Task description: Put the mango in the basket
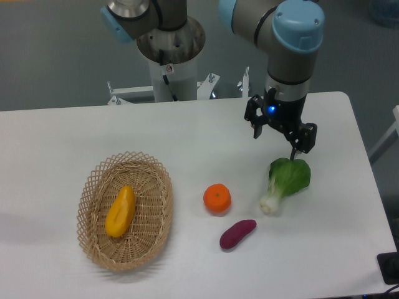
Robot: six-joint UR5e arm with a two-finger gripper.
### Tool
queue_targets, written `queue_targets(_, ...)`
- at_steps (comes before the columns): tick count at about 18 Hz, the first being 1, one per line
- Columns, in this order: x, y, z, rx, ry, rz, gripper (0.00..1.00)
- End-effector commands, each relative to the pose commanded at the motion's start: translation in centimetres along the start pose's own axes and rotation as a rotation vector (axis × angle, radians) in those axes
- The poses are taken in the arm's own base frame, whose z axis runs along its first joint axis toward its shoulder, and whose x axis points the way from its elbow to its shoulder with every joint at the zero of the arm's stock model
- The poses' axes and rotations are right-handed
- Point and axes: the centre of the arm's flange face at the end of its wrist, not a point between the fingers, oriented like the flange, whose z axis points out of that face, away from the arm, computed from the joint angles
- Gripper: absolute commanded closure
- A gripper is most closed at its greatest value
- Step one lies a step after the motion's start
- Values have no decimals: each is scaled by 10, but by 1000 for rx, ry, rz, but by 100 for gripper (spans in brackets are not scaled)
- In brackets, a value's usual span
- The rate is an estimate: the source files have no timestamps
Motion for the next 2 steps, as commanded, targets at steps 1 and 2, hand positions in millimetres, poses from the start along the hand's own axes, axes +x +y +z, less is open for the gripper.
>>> queue_targets(1, -1, 1, -2, -3, 6, 0, 0)
queue_targets(2, -1, 0, -5, -3, 7, -2, 0)
